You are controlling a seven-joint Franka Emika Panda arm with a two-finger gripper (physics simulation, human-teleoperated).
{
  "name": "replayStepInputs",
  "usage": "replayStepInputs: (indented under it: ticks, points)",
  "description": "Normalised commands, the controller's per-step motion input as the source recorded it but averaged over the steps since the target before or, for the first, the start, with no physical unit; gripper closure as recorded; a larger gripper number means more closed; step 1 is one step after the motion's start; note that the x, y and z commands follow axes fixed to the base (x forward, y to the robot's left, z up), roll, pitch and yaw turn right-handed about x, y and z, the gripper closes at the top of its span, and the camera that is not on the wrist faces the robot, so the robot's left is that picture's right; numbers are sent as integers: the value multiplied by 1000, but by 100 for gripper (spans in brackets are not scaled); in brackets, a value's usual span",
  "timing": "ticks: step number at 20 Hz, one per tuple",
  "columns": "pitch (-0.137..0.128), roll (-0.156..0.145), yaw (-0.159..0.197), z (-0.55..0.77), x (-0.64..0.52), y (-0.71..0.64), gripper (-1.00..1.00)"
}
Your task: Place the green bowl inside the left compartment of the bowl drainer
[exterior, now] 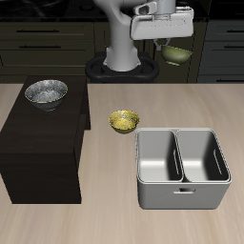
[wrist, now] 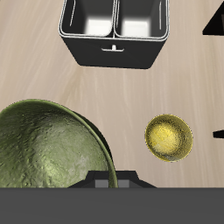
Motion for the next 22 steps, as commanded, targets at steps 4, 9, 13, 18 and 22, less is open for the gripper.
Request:
replayStepInputs:
  ticks: [4, 9, 13, 18, 22]
  points:
    - [36, -4, -20, 124, 305, -72, 100]
    - [3, -15, -20, 190, 240, -44, 100]
    - [2, 12, -14, 267, 311, 7, 100]
    - [11, -10, -35, 302, 357, -47, 100]
    - [-7, -24, 2, 200, 325, -44, 100]
